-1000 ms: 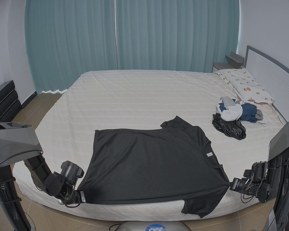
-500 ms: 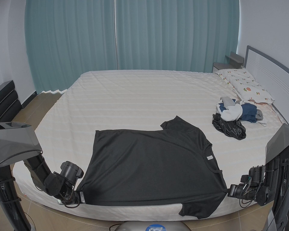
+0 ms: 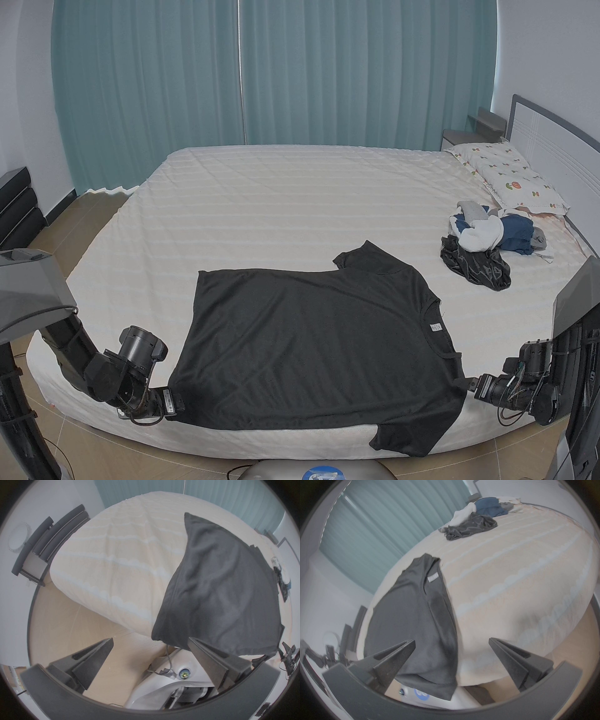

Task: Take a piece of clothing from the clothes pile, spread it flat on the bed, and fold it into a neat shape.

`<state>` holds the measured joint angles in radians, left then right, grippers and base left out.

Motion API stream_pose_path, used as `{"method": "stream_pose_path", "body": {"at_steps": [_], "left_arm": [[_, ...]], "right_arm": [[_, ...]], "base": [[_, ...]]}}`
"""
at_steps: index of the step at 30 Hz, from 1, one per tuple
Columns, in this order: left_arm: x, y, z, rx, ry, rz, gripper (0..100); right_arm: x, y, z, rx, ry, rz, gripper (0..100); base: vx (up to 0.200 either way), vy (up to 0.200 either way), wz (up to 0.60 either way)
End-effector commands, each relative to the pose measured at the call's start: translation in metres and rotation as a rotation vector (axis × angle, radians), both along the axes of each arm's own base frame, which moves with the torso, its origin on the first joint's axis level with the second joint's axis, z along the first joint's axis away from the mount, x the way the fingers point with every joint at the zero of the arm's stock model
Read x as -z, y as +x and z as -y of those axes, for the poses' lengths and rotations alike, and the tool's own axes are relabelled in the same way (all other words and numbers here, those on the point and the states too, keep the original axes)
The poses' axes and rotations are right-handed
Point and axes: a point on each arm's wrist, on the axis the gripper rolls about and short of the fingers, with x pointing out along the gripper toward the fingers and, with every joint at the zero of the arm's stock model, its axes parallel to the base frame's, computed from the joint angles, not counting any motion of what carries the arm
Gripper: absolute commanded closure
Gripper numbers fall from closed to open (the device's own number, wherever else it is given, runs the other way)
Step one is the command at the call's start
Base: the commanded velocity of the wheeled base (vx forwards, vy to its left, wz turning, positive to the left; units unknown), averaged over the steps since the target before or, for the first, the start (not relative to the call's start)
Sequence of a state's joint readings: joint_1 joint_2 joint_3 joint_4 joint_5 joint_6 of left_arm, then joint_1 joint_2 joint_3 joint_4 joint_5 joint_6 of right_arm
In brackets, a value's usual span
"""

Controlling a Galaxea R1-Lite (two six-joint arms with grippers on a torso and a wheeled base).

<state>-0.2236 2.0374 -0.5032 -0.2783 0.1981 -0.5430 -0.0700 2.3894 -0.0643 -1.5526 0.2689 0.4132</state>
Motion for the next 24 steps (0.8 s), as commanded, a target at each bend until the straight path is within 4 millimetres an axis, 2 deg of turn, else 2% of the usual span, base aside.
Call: {"method": "stream_pose_path", "body": {"at_steps": [1,3,10,14,19,24], "left_arm": [[-0.030,0.004,-0.009,-0.018,-0.089,0.114,0],[-0.039,0.005,-0.009,0.002,-0.153,0.141,0],[-0.041,0.012,-0.009,0.000,-0.198,0.143,0],[-0.042,0.013,-0.013,-0.013,-0.202,0.148,0],[-0.042,0.014,-0.013,-0.011,-0.203,0.149,0],[-0.043,0.019,-0.012,-0.015,-0.226,0.160,0]], "right_arm": [[-0.024,0.011,0.005,0.046,0.079,0.119,0],[-0.026,0.011,0.004,0.042,0.125,0.120,0],[-0.025,0.014,0.012,0.059,0.156,0.125,0],[-0.025,0.018,0.022,0.085,0.236,0.129,0],[-0.027,0.023,0.023,0.108,0.275,0.139,0],[-0.026,0.024,0.023,0.108,0.280,0.137,0]], "base": [[0.000,0.000,0.00],[0.000,0.000,0.00],[0.000,0.000,0.00],[0.000,0.200,0.00],[0.000,0.200,0.00],[0.000,0.000,0.00]]}}
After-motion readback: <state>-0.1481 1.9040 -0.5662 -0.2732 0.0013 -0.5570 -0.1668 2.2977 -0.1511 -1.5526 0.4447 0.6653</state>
